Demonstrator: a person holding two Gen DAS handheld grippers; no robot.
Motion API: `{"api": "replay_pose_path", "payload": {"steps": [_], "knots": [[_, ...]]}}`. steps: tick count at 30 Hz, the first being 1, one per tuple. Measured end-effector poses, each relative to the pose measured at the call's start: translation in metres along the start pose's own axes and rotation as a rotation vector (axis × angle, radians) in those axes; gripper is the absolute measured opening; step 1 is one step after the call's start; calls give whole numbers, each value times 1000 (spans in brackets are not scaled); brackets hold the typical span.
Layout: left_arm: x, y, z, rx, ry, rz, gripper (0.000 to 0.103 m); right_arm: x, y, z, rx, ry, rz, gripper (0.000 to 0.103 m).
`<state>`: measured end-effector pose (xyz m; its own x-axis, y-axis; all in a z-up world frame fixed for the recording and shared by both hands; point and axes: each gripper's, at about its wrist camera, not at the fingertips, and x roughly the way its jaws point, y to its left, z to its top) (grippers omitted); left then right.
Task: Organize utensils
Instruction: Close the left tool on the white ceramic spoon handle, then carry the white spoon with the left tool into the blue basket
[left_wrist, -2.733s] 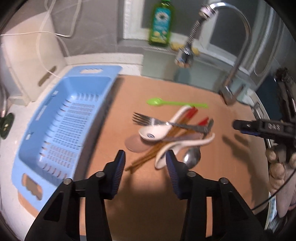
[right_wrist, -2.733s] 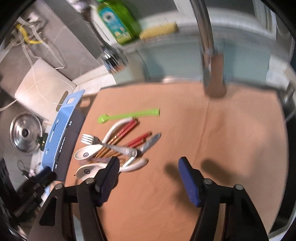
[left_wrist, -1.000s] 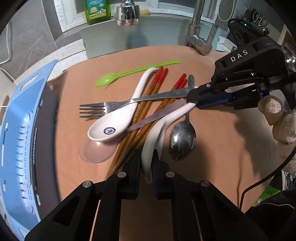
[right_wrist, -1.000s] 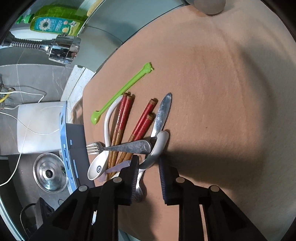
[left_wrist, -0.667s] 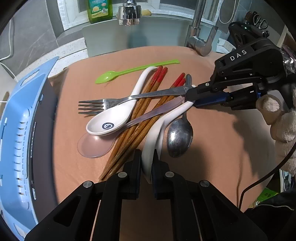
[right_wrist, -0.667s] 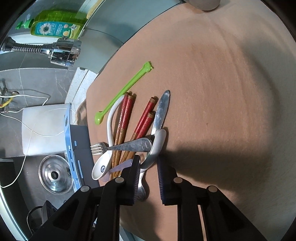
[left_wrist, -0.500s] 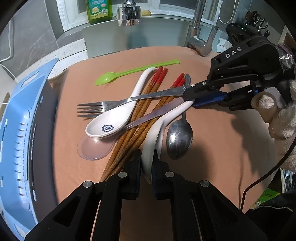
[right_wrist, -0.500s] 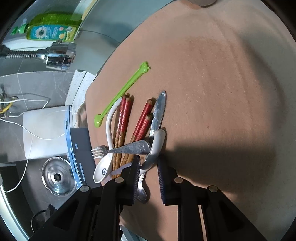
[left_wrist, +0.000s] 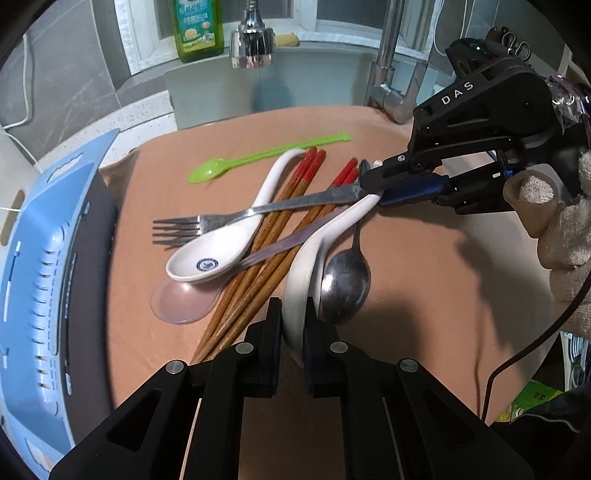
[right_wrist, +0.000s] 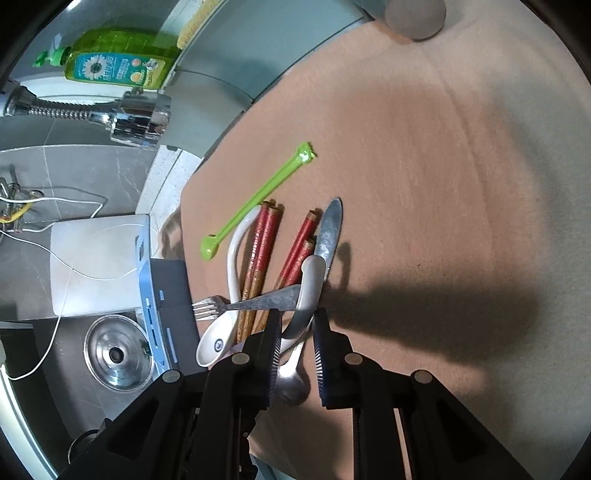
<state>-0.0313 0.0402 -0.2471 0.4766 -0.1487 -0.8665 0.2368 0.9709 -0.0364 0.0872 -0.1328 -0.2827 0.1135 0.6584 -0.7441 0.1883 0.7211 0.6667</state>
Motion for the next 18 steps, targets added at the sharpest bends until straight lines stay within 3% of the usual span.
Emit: {"api": "replay_pose_path", "payload": {"steps": [18], "knots": [[-25, 6, 11, 12, -57, 8, 9, -22, 29, -3, -44, -47, 22, 15]]}}
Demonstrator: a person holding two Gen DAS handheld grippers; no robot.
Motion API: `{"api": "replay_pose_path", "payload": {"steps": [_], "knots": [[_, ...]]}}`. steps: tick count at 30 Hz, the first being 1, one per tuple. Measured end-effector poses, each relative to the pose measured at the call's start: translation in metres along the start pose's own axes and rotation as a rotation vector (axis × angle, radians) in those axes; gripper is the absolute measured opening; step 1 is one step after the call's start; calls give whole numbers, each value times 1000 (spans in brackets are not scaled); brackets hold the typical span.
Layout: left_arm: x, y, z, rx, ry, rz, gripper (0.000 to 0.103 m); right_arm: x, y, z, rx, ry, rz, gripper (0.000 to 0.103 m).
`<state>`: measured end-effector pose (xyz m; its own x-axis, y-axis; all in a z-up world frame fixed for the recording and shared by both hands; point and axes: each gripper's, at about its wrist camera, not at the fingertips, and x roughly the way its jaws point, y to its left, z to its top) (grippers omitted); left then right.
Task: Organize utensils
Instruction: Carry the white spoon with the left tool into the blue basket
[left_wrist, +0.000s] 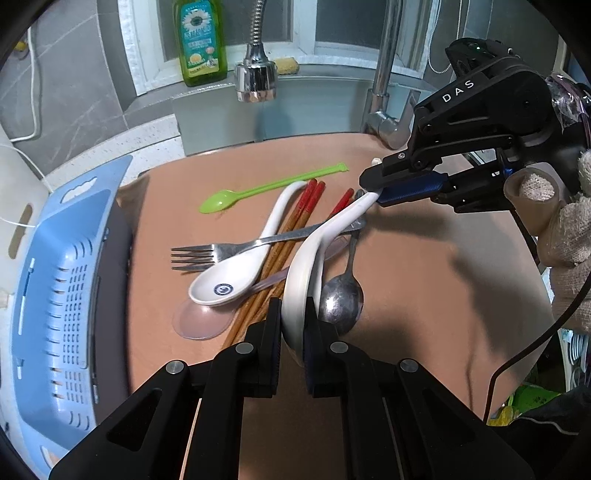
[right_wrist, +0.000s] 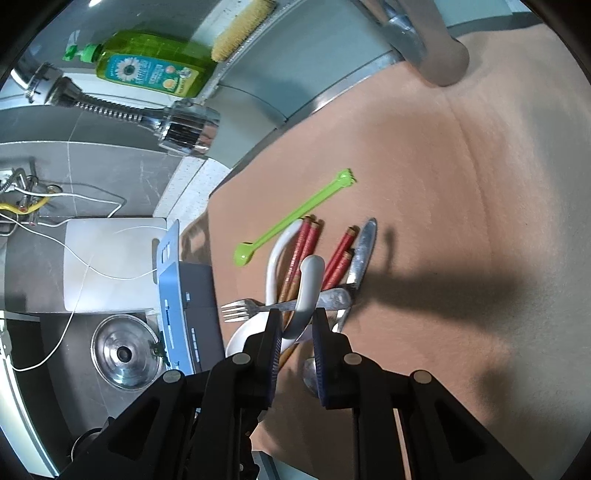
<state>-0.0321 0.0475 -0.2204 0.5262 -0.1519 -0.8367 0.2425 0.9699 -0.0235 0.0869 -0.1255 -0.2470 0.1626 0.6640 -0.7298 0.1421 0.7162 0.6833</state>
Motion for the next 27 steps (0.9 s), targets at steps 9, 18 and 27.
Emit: {"api": "replay_pose_path", "payload": {"steps": [9, 18, 27], "knots": [[-23, 24, -3, -21, -26, 35, 9, 4, 39, -9, -53, -11, 23, 14], [-50, 90, -10, -126, -46, 114, 9, 50, 118, -18, -166, 42, 73, 13], [-62, 163, -21, -268, -43, 200, 9, 117, 196, -24, -301, 133, 93, 13]]}}
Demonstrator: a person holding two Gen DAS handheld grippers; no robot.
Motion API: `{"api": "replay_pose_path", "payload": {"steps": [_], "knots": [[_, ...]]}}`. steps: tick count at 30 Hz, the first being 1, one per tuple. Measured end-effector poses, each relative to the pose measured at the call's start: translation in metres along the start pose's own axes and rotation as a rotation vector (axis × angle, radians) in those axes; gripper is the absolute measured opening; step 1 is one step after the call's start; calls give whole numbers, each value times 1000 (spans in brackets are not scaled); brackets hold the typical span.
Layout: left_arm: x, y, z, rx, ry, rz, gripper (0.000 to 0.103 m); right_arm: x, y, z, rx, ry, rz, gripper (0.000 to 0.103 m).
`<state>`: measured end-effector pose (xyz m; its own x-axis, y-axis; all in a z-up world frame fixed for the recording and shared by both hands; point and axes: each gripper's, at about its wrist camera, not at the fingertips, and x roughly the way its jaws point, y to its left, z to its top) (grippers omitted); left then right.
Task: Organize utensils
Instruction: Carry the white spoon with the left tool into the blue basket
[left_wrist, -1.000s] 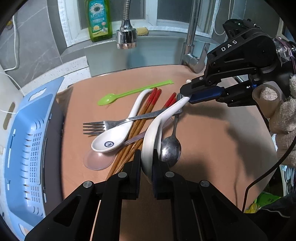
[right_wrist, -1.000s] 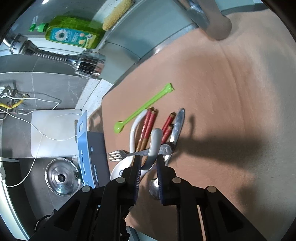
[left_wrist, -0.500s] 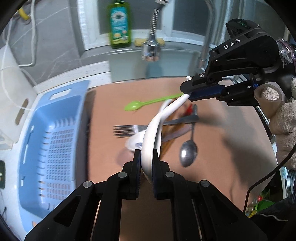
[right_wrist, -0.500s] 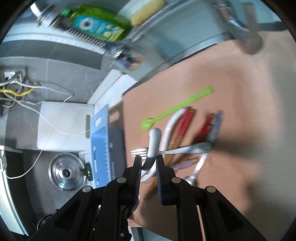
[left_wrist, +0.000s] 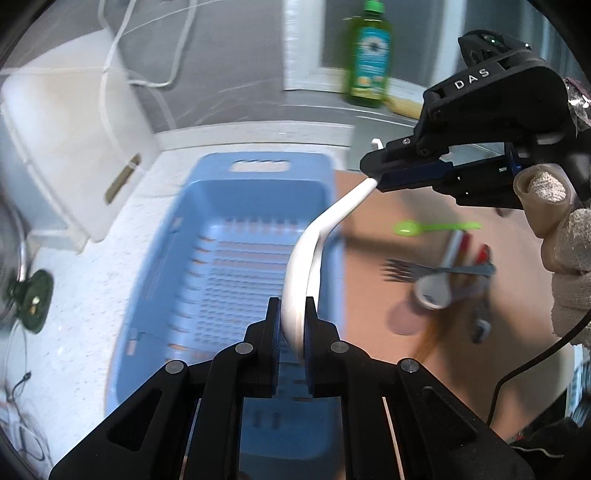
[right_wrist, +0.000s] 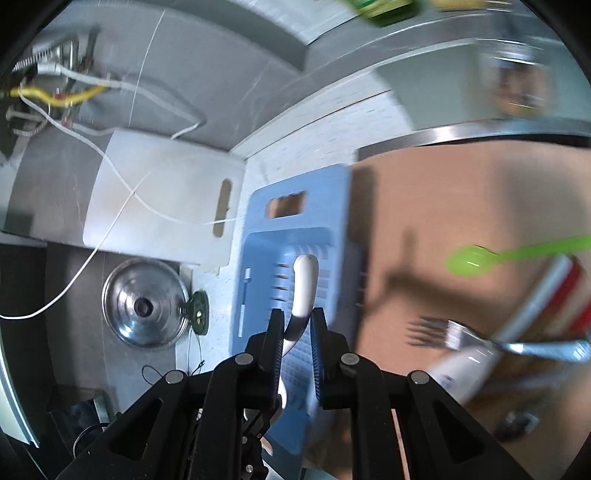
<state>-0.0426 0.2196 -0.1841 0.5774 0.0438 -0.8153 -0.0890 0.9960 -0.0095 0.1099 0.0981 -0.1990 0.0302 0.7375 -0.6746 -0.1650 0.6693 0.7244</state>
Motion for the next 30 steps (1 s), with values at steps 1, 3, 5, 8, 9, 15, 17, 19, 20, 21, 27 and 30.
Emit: {"api": "replay_pose_path", "payload": {"steps": [1, 3, 5, 8, 9, 15, 17, 19, 20, 21, 27, 30], "knots": [[2, 7, 0, -14, 4, 8, 9, 12, 7, 3, -13, 20, 3, 13], [9, 22, 0, -46, 15, 29, 10, 30, 14, 6, -32, 49, 0, 13], [16, 34, -2, -78, 30, 46, 10, 48, 21, 9, -48, 77, -5, 13], [27, 47, -5, -106, 54, 70, 10, 74, 27, 14, -67, 117, -15, 12], [31, 51, -7, -112, 61, 75, 10, 82, 28, 15, -73, 129, -20, 12], [53, 68, -16, -155, 107, 101, 11, 126, 29, 23, -91, 202, -57, 12], [58, 69, -17, -151, 123, 107, 11, 134, 30, 25, -95, 213, -67, 12], [63, 70, -17, -148, 137, 111, 11, 142, 31, 27, -107, 220, -80, 12], [65, 71, -17, -148, 145, 112, 11, 146, 31, 28, -113, 226, -87, 13], [66, 69, -17, -149, 158, 114, 12, 151, 31, 28, -120, 235, -95, 13], [79, 74, -17, -152, 233, 119, 12, 174, 31, 30, -125, 282, -125, 13], [82, 75, -17, -148, 249, 124, 12, 181, 32, 32, -136, 296, -143, 14]]}}
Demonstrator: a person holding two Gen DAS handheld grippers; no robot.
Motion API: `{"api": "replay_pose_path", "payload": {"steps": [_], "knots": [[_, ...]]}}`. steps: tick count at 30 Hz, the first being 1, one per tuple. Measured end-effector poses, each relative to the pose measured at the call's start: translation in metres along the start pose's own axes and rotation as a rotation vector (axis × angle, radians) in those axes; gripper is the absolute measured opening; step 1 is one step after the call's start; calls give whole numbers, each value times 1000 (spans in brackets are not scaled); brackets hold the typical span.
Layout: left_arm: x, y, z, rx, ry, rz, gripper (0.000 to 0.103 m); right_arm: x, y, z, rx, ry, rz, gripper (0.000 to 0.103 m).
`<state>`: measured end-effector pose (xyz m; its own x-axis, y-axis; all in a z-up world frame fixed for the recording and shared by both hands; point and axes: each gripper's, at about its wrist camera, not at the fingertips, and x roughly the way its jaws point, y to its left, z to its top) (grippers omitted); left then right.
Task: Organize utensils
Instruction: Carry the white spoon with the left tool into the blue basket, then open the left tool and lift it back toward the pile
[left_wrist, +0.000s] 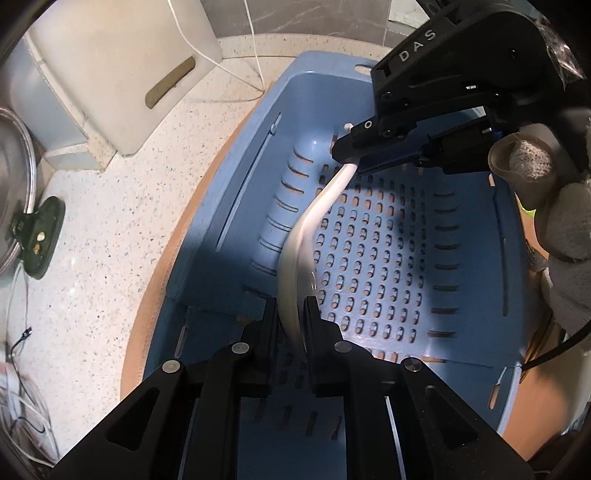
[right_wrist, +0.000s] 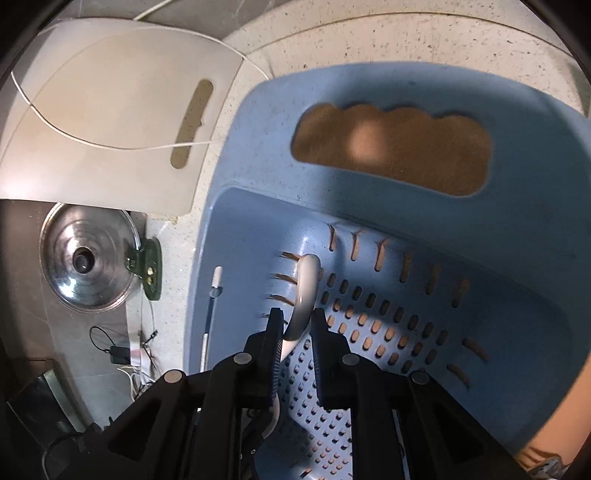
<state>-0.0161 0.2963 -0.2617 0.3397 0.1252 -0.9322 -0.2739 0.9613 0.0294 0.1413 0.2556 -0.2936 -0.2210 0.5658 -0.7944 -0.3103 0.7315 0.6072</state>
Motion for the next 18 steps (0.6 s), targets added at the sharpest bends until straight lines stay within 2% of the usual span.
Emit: {"api": "replay_pose_path", "payload": {"steps": [12, 14, 16, 18], "knots": [[0, -11, 2, 51, -22, 42, 13, 8, 10, -5, -83, -11, -97, 17], [-4, -9, 2, 37, -32, 39, 13, 2, 13, -7, -99, -25, -95, 21], [-9, -9, 1, 28, -43, 40, 13, -7, 17, -11, -119, -47, -92, 32], [-17, -8, -1, 15, -59, 49, 13, -17, 20, -15, -135, -56, -80, 35]]}}
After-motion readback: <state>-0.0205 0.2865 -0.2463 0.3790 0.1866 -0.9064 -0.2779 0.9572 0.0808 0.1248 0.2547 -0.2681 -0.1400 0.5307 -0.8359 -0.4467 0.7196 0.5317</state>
